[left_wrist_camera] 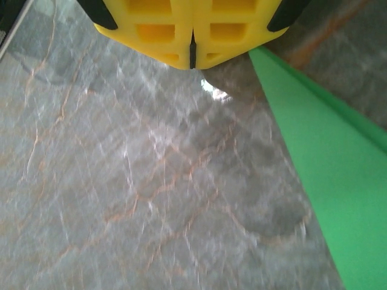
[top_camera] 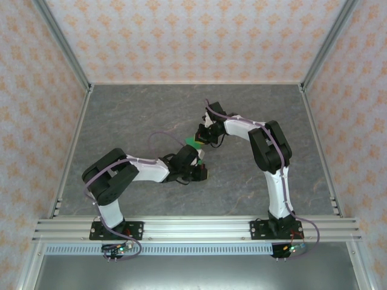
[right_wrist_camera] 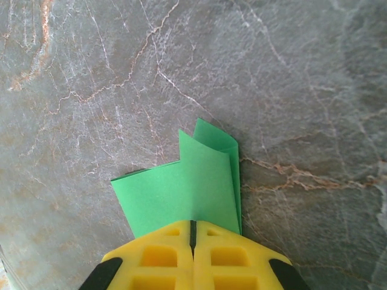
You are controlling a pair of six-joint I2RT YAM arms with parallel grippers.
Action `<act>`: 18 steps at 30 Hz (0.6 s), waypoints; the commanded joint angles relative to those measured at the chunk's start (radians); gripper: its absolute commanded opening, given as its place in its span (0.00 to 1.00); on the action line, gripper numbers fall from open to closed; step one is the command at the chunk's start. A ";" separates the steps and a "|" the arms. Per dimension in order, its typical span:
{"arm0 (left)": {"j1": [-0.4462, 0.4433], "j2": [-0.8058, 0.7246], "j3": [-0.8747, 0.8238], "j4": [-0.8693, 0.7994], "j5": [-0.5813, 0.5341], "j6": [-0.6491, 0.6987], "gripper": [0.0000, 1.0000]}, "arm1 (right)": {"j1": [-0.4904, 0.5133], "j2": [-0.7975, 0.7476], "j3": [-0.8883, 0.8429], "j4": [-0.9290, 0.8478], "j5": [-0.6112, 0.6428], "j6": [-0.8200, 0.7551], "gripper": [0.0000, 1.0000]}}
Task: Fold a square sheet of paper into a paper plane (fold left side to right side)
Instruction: Fold the wing for the fifth time at the center of the table.
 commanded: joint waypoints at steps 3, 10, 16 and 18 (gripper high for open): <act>-0.009 -0.153 0.023 -0.111 -0.009 0.045 0.06 | -0.002 0.030 0.010 -0.031 0.090 -0.014 0.00; 0.022 -0.443 0.038 -0.306 -0.206 0.164 0.21 | -0.009 -0.070 0.133 -0.081 0.116 -0.066 0.09; 0.059 -0.658 -0.009 -0.431 -0.446 0.175 0.30 | -0.016 -0.184 0.149 -0.142 0.178 -0.081 0.28; 0.058 -0.704 -0.014 -0.485 -0.548 0.177 0.35 | -0.010 -0.239 0.123 -0.185 0.257 -0.084 0.36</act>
